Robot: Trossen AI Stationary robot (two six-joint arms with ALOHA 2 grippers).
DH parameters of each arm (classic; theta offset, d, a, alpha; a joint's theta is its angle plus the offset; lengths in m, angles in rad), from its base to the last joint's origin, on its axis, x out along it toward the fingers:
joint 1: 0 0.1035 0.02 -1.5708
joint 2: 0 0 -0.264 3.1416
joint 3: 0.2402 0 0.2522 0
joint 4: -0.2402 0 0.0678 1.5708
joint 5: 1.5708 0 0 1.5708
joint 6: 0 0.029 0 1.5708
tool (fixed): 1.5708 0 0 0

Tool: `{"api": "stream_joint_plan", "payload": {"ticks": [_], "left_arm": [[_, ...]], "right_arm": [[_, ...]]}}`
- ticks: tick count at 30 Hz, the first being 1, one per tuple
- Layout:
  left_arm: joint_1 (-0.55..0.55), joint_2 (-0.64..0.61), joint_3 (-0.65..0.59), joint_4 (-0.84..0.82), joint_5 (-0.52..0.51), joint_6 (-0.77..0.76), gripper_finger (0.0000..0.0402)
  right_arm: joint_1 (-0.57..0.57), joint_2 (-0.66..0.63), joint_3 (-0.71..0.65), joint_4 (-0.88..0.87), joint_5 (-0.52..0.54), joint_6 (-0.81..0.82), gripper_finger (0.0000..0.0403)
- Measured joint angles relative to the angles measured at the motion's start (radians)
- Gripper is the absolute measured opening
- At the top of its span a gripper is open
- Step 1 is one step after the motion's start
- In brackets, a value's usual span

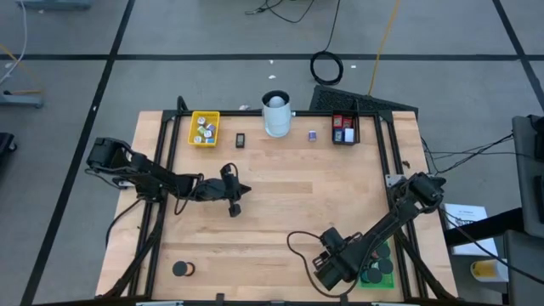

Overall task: Pick & Place Office items
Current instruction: Put the blue timer into the black bin

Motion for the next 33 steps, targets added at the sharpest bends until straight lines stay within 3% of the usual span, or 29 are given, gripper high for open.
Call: {"api": "stream_joint_plan", "payload": {"ticks": [14,20,23,33], "left_arm": [[0.0,0.0,0.0,0.0,0.0,0.0,0.0021],[0.0,0.0,0.0,0.0,0.0,-0.001,0.0021],[0.0,0.0,0.0,0.0,-0.002,0.0,0.0021],[0.0,0.0,0.0,0.0,-0.008,-0.001,0.0021]], "right_arm": [[-0.005,0.0,-0.107,0.144,-0.045,0.037,0.0223],[-0.016,0.0,-0.108,0.155,-0.038,-0.023,0.0173],[-0.027,0.0,-0.108,0.159,-0.02,-0.065,0.0149],[-0.183,-0.065,-0.099,0.084,0.056,-0.362,0.0164]]}}
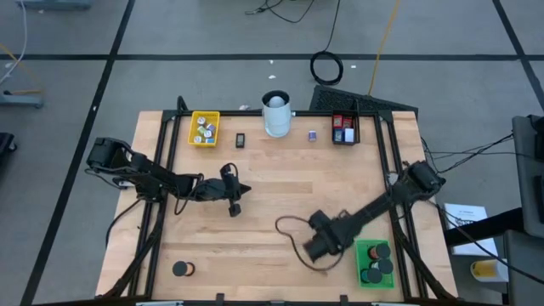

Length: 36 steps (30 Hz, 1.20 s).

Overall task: Pick & Place Office items
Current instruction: Put the blue timer into the black bin

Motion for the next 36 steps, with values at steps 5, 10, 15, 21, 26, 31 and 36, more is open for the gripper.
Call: {"api": "stream_joint_plan", "payload": {"ticks": [5,10,15,21,26,31,36], "left_arm": [[0.0,0.0,0.0,0.0,0.0,0.0,0.0021],[0.0,0.0,0.0,-0.004,0.0,0.0,0.0021],[0.0,0.0,0.0,-0.009,0.0,0.0,0.0021],[0.0,0.0,0.0,-0.01,0.0,-0.001,0.0021],[0.0,0.0,0.0,-0.011,0.0,-0.005,0.0021],[0.0,0.0,0.0,-0.012,0.0,-0.009,0.0021],[0.0,0.0,0.0,-0.018,0.0,-0.009,0.0021]], "right_arm": [[-0.155,-0.035,-0.018,-0.103,0.093,-0.195,0.0158],[-0.321,-0.068,-0.086,-0.027,0.135,-0.407,0.0159],[-0.452,-0.128,-0.195,0.121,0.133,-0.563,0.0166],[-0.52,-0.219,-0.335,0.285,0.128,-0.619,0.0165],[-0.524,-0.26,-0.438,0.371,0.128,-0.612,0.0196],[-0.523,-0.292,-0.486,0.361,0.132,-0.558,0.023],[-0.495,-0.369,-0.49,0.357,0.161,-0.535,0.0254]]}}
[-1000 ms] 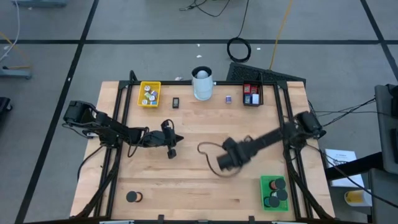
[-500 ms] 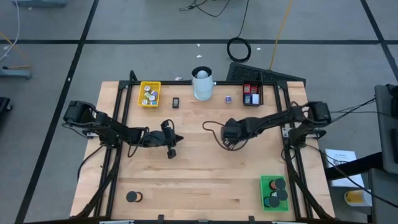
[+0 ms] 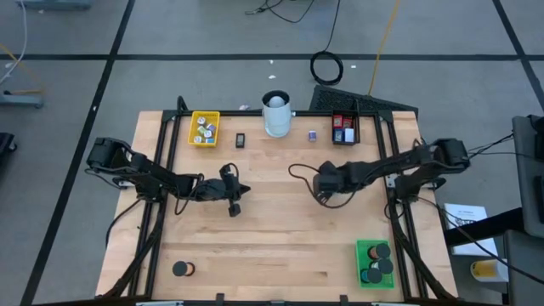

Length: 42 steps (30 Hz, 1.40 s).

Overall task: Pick & Place Office items
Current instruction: Put the blue timer into the black bin

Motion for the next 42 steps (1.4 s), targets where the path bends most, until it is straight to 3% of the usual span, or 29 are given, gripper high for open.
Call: {"api": "stream_joint_plan", "payload": {"ticks": [7,13,17,30,42], "left_arm": [[-0.001,0.0,-0.002,0.003,-0.001,0.011,0.0021],[-0.001,0.021,-0.064,0.226,-0.005,0.042,0.0021],[-0.001,0.061,-0.1,0.346,-0.001,0.05,0.0021],[-0.001,0.116,-0.098,0.371,-0.001,0.052,0.0021],[-0.001,0.116,-0.098,0.371,-0.002,0.052,0.0021]], "right_arm": [[0.153,-0.106,-0.04,0.022,0.187,0.149,0.0253],[0.246,-0.107,-0.164,0.188,0.31,0.227,0.0243],[0.261,-0.106,-0.22,0.269,0.316,0.211,0.0244],[0.26,-0.095,-0.228,0.221,0.318,0.244,0.0291],[0.26,0.004,-0.227,0.24,0.318,0.277,0.0222]]}}
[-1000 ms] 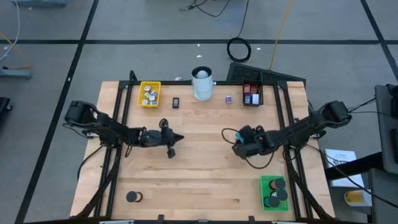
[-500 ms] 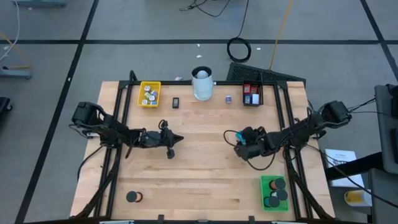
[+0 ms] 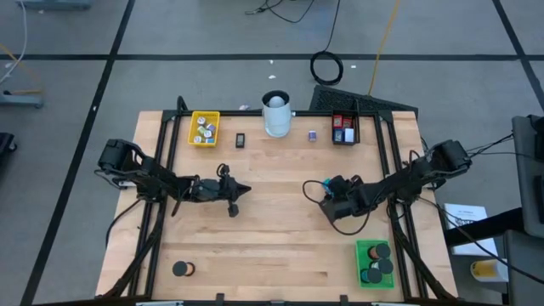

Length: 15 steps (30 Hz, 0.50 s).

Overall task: Pick & Place Office items
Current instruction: Put the blue timer into the black bin

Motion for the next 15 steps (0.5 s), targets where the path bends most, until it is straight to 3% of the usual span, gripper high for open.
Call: {"api": "stream_joint_plan", "payload": {"ticks": [6,11,15], "left_arm": [[0.0,0.0,0.0,0.0,0.0,-0.001,0.0021],[0.0,0.0,0.0,0.0,0.0,-0.001,0.0021],[0.0,-0.001,0.0,0.0,0.0,-0.001,0.0021]], "right_arm": [[-0.01,-0.032,0.0,-0.001,0.053,-0.013,0.0141],[-0.081,-0.115,-0.001,-0.007,0.098,-0.071,0.014],[-0.24,-0.239,0.0,-0.05,0.142,-0.131,0.014]]}}
